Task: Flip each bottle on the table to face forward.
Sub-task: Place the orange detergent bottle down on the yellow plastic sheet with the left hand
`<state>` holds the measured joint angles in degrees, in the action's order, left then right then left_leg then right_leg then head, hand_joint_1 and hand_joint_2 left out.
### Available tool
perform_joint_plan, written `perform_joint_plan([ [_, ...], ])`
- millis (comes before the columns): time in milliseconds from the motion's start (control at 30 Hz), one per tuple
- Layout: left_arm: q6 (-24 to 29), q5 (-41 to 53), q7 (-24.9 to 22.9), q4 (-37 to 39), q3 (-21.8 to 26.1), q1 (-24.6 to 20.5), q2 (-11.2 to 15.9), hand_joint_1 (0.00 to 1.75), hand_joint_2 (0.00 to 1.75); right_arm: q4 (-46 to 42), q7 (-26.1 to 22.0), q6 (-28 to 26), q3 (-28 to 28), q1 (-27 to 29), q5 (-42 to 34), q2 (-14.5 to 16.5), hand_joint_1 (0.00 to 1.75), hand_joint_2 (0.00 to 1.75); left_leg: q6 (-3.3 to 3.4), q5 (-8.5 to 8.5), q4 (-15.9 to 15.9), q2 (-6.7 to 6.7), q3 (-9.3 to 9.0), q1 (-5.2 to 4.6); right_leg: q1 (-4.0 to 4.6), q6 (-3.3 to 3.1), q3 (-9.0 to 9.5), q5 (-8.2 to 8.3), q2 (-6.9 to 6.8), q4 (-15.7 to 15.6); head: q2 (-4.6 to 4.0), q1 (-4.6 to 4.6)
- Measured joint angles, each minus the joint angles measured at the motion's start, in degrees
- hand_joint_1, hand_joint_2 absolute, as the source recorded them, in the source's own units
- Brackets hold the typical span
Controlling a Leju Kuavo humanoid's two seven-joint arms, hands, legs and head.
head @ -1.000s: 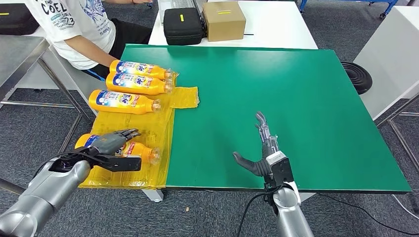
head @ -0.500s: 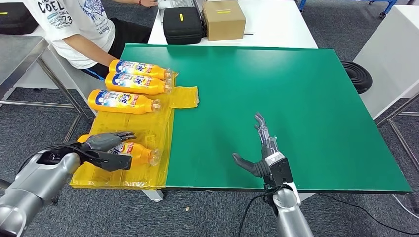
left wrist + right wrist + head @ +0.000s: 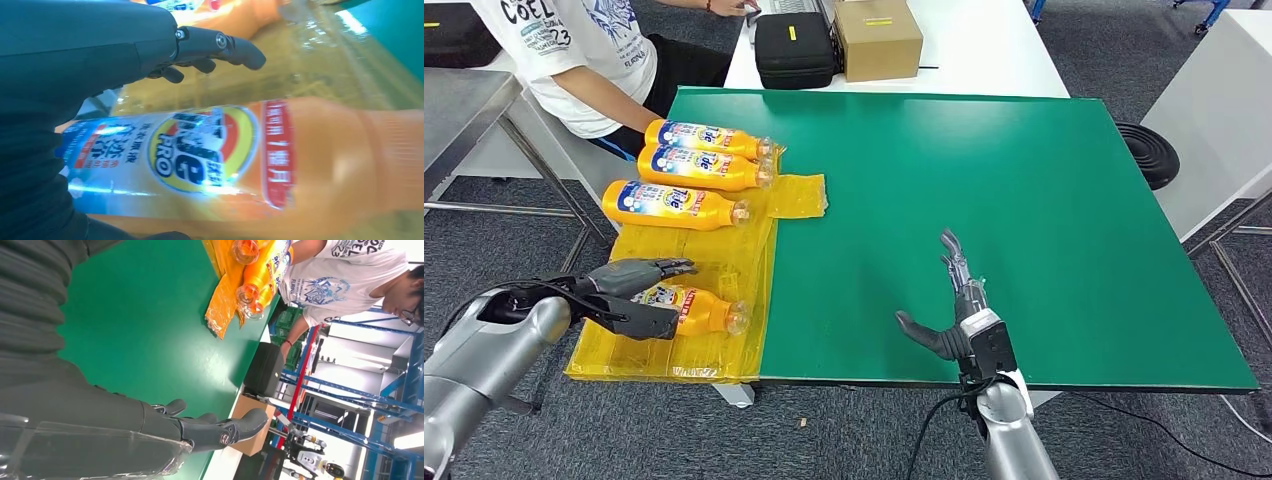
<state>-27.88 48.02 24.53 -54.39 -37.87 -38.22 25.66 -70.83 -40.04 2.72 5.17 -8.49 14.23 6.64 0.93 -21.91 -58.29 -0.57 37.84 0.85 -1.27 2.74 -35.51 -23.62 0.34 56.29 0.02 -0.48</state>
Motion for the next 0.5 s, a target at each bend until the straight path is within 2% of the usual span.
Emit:
perform_joint_plan([
  [300, -2.9, -5.2, 3.6, -0.3, -0.6, -2.1, 0.0, 0.0, 1.75, 0.3, 0.0, 0.4, 0.0, 0.0, 0.6, 0.0, 0.0, 1.75, 0.0, 0.0, 0.0, 0.02, 0.02, 0.0, 0.01, 0.0, -0.04, 0.01, 0.0, 0.0, 0.0, -0.02],
  [400, -2.2, -12.0, 7.1, -0.5, 0.3, -1.8, -0.3, 0.0, 1.75, 0.5, 0.0, 0.8, 0.0, 0.0, 1.2, 0.0, 0.0, 1.75, 0.0, 0.0, 0.0, 0.01, 0.05, 0.0, 0.0, 0.0, -0.06, 0.01, 0.01, 0.0, 0.0, -0.02],
  [500, 1.6, -21.6, 10.8, -1.3, 4.0, 0.5, -2.4, 0.0, 1.75, 0.5, 0.0, 1.3, -0.2, 0.2, 2.0, 0.2, 0.0, 1.75, 0.0, -0.01, 0.0, 0.01, 0.06, -0.01, -0.04, 0.0, -0.06, 0.0, 0.0, 0.0, 0.0, -0.01],
])
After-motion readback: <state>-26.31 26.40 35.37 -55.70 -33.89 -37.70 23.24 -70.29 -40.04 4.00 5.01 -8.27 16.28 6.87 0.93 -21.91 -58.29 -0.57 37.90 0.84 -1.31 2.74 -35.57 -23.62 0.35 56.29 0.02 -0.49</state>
